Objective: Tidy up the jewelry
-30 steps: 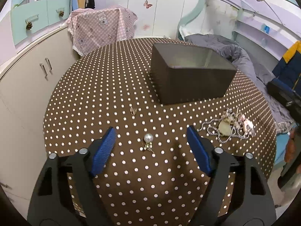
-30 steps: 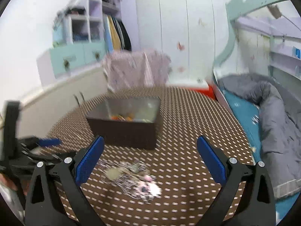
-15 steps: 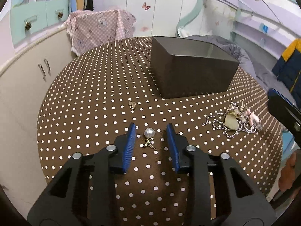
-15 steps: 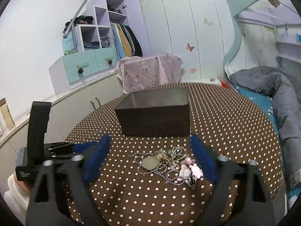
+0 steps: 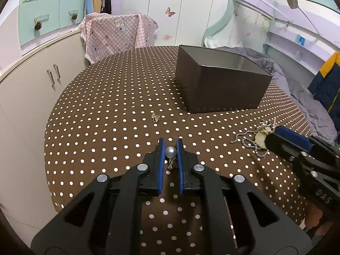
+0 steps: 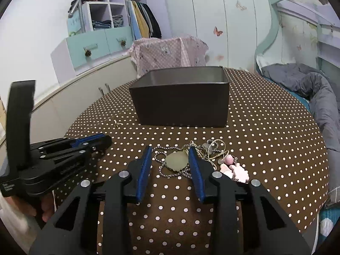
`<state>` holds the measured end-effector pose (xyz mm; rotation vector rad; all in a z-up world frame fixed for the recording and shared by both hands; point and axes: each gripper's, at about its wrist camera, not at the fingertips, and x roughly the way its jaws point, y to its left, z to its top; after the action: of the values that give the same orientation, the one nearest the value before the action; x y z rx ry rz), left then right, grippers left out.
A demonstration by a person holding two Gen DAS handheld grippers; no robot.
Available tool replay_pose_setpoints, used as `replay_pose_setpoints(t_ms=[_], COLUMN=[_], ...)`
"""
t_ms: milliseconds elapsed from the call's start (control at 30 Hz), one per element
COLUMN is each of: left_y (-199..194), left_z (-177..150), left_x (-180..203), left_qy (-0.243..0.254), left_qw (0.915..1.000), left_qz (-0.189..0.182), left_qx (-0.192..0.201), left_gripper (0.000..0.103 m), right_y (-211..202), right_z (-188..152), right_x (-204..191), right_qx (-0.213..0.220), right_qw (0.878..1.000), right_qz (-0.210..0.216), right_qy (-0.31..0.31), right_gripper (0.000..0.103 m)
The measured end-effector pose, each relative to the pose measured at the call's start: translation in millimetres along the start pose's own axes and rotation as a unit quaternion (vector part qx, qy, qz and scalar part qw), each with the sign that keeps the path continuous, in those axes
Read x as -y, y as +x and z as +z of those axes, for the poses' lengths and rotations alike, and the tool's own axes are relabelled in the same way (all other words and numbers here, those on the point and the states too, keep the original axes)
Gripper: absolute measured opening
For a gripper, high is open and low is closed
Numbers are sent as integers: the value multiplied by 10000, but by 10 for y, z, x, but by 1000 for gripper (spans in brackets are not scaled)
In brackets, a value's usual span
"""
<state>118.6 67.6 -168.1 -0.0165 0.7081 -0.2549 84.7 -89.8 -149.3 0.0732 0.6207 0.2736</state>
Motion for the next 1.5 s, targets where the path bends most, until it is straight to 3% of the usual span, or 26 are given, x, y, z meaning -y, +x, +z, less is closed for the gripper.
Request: replay_pose_setpoints(t_ms=[167,267,433,500,733,1267,1500], left_y=[-39,-58,-52,-57,-80,-155,-205], left_z=[-22,-46,-80,-80,-73,36,146], left_x=[50,134,225,235,232,220,269], left_qy=[-16,35,103,94,52,37,91], left_qw=[9999,9997,9993,9992,9991,9984,9976], left_qz=[-127,-210,-340,-378,-390,-443,-483], left_qx=[60,103,105,116,173,336,493], left_gripper=[11,11,11,11,11,11,11], right_y=[191,228,250,243,172,-88,-266], right_z=[34,44,70,64,37,199,369], right_x=[-73,-105,-30,-13,3,203,291], right_qx=[-519,-573,-549,-528,-422,25,390], right_qw=[9979,9970,9978,9979,9988,9992,9986], right_qz=[-300,-419,-369,-363,-256,77,-28], right_qy=[-224,-321,-98,-53,19,398,370], right_gripper=[28,28,17,9,5,3,3])
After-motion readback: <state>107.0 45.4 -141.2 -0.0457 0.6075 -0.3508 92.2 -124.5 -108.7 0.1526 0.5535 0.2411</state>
